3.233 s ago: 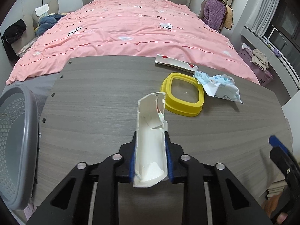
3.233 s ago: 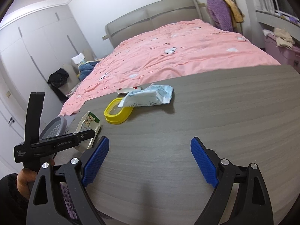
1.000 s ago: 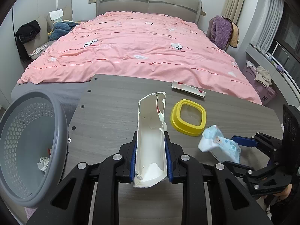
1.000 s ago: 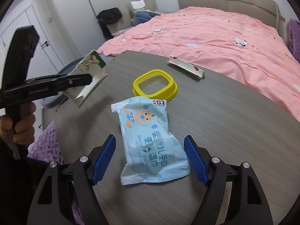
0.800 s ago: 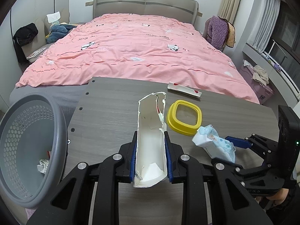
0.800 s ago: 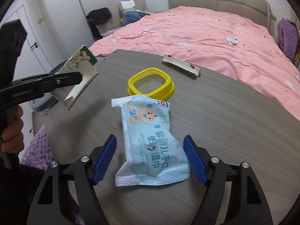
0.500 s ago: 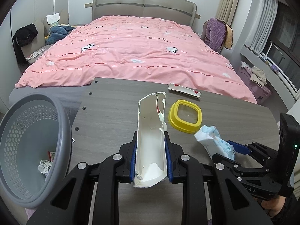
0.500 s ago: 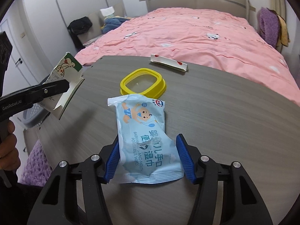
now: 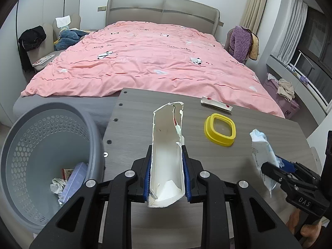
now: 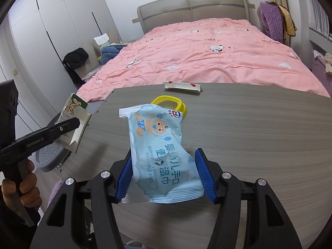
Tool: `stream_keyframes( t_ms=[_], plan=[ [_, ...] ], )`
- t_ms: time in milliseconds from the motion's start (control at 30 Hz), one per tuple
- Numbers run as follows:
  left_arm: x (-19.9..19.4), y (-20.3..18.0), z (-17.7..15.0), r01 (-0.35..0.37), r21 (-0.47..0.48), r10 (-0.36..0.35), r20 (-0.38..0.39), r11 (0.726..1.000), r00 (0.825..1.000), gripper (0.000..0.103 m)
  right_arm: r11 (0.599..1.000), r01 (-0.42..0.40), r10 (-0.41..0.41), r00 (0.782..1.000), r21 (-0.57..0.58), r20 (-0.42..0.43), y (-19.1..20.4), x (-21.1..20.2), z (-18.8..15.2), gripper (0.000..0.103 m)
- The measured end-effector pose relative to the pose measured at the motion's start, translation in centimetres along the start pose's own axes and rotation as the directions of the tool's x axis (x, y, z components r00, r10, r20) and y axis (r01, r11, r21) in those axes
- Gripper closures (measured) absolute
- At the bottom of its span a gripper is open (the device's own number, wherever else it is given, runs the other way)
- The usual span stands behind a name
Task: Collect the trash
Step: 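Carry the tray and wipe pack toward the grey basket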
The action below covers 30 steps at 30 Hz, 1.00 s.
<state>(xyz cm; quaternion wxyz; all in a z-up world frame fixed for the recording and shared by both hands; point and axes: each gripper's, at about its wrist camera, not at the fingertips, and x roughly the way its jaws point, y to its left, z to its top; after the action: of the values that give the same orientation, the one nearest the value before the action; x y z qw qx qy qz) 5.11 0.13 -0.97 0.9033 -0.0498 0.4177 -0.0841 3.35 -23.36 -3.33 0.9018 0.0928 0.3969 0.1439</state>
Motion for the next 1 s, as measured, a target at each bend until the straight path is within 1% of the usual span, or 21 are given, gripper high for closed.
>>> stream_keyframes(
  t_ms=[167,300,433,633,800,1000],
  plan=[
    [-1.3,2.2,-0.2,-0.002,-0.016,0.003,0.018,1.0,1.0,0.079,1.0,-0.009,0.009,0.999,0.008,0.035,1.7,-0.6,0.2,0.047],
    [-2.4,3.8,-0.8,-0.018,-0.021,0.019,0.028,1.0,0.999,0.079,1.0,-0.02,0.019,0.998,0.012,0.054,3.1,-1.0,-0.1,0.047],
    [-3.6,5.6,-1.7,-0.031,-0.04,0.033,0.036,0.999,0.999,0.079,0.999,-0.04,0.039,0.998,0.016,0.057,4.2,-1.2,-0.3,0.047],
    [-5.3,7.8,-2.5,-0.049,-0.062,0.053,0.063,0.997,0.997,0.079,0.998,-0.059,0.059,0.996,-0.012,0.062,6.6,-1.3,-0.2,0.047],
    [-6.7,10.1,-2.7,-0.074,-0.081,0.081,0.088,0.994,0.993,0.079,0.995,-0.09,0.092,0.994,-0.032,0.059,8.8,-0.4,0.0,0.047],
    [-7.7,13.3,-2.9,-0.117,-0.089,0.125,0.09,0.989,0.988,0.079,0.988,-0.138,0.141,0.989,-0.063,0.043,12.2,1.4,0.3,0.047]
  ],
)
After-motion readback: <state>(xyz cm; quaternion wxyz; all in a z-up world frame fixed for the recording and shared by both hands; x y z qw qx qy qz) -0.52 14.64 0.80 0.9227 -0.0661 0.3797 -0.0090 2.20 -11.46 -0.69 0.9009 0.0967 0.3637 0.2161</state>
